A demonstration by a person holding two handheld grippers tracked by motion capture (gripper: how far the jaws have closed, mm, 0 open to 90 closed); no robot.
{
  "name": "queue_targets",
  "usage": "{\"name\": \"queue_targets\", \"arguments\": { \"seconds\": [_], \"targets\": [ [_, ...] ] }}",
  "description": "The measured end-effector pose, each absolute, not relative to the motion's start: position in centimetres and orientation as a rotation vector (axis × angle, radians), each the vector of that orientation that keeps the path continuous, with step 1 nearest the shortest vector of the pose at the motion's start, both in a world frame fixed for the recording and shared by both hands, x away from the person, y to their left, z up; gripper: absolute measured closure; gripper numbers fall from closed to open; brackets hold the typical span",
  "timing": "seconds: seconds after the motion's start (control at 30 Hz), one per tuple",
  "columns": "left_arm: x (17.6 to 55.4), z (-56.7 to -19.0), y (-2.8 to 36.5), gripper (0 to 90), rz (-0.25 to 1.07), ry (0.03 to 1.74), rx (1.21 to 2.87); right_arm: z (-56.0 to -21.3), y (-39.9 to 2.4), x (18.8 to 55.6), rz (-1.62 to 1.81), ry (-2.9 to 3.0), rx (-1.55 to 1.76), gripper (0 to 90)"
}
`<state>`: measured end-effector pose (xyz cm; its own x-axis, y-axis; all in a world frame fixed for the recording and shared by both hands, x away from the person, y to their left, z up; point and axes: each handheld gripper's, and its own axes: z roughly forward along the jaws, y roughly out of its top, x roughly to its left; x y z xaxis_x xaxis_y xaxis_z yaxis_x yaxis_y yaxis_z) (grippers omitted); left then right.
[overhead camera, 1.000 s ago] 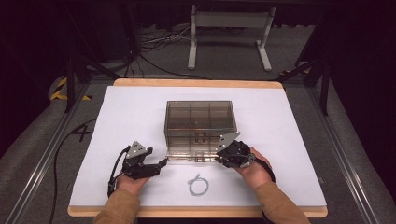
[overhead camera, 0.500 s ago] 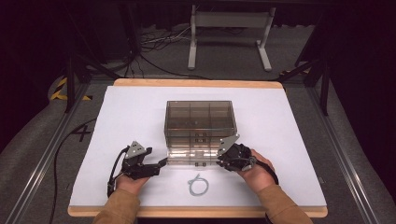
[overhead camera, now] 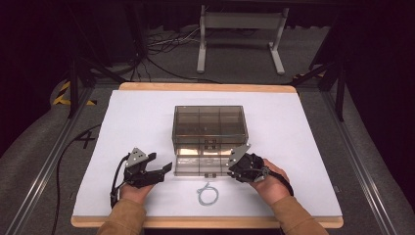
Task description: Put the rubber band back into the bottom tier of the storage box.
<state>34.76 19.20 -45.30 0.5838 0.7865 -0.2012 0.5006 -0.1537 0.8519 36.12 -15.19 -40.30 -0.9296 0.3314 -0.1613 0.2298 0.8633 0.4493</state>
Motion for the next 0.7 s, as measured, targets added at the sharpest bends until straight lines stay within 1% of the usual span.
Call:
{"name": "queue_targets", "arguments": {
  "seconds": [0.7],
  "targets": [
    [35.0,-45.3,20.0,24.4,0.464,1.208,1.769,-40.2,-15.1,34.7,0.629,2.817,0.407,80.6]
  ]
}}
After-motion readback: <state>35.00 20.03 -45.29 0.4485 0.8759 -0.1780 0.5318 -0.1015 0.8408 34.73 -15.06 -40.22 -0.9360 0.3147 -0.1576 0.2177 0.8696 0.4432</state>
